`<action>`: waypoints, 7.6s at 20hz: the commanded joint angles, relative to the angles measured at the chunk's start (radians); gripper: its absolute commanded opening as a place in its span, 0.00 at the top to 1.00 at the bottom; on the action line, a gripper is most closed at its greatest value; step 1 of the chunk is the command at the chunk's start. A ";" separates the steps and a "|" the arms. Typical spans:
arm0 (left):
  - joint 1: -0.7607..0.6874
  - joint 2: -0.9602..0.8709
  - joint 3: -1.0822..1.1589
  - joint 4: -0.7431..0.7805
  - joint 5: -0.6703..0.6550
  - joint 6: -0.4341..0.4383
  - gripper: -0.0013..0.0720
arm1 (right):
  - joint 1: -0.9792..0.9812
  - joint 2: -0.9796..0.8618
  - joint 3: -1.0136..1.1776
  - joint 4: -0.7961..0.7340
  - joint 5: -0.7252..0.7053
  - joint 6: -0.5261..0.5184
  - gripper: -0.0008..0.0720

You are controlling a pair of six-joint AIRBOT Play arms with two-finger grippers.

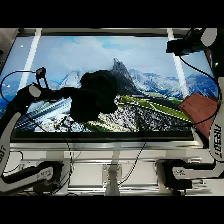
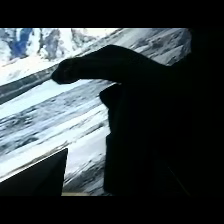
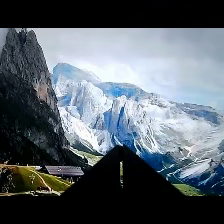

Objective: Fold the clothes and pants, and hang the long-sleeved shirts on hangers.

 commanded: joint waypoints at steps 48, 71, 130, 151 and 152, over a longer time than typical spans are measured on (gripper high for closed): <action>-0.095 -0.071 0.031 -0.168 0.055 0.193 0.95 | 0.244 -0.581 0.010 0.824 -0.165 -0.042 0.30; -0.006 0.029 0.031 -0.142 0.193 0.193 0.95 | 0.180 -0.497 0.045 0.756 -0.103 -0.256 0.26; 0.065 0.014 0.045 -0.116 1.023 0.269 0.95 | 0.026 -0.134 -0.383 0.471 -0.550 -0.227 0.94; 0.317 0.038 0.076 -0.120 -0.021 0.257 0.03 | -0.469 -0.035 -0.385 0.410 0.057 0.023 0.24; 0.314 0.038 0.076 -0.129 -0.030 0.257 0.03 | -0.495 -0.035 -0.406 0.420 0.119 0.022 0.24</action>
